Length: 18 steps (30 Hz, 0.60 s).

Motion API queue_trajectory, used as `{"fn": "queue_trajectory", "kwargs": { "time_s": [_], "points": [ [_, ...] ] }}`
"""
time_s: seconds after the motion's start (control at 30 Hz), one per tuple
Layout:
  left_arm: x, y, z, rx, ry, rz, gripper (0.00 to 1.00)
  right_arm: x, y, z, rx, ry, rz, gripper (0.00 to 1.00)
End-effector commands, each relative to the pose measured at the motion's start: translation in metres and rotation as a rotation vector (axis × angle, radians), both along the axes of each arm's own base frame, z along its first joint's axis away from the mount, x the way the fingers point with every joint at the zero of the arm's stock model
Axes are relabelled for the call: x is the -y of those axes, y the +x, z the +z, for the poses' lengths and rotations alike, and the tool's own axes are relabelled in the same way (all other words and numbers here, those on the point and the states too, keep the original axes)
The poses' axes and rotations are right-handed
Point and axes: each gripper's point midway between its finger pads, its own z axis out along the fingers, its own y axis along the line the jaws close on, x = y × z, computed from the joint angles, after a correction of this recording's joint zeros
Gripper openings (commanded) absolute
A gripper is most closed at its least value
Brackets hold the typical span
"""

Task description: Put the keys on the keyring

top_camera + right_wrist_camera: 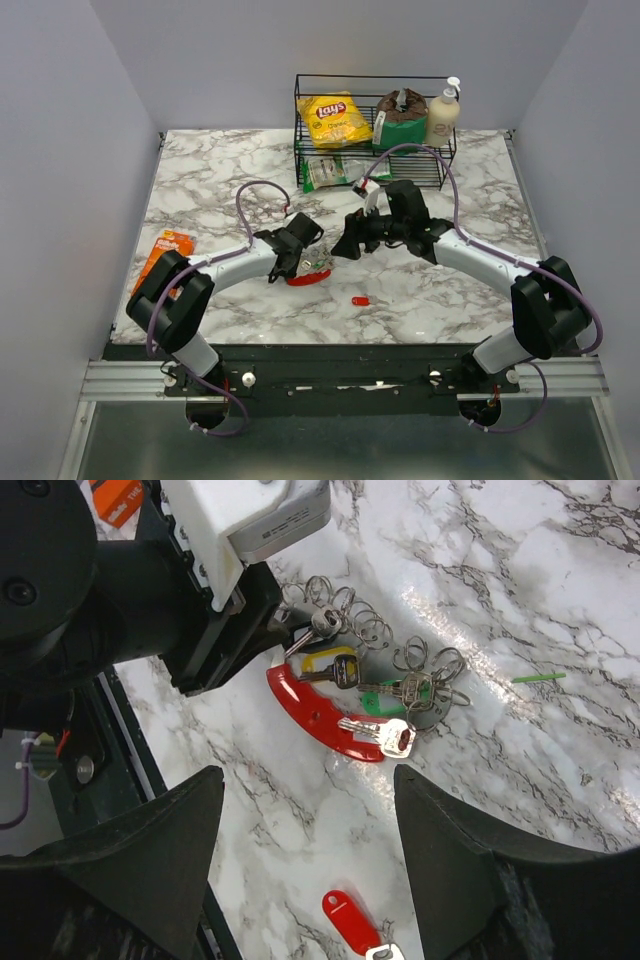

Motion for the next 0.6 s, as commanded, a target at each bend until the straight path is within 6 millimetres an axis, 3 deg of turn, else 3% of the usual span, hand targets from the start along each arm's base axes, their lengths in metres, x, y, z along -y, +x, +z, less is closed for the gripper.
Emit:
{"fn": "queue_trajectory", "kwargs": {
  "time_s": [0.0,0.37,0.57],
  "points": [
    [-0.0034,0.0041,-0.0027,-0.014,0.067,-0.015,0.44,0.0048,0.0025,0.0004,-0.006,-0.008,-0.014,0.77],
    [0.0023,0.0046,-0.0066,-0.039,0.060,-0.055,0.29,0.0072,0.0016,0.0011,-0.003,-0.005,-0.012,0.77],
    [0.0064,0.0056,-0.0005,-0.023,0.006,-0.058,0.27,0.0076,0.0016,0.0004,-0.004,-0.006,-0.009,0.77]
  ]
}}
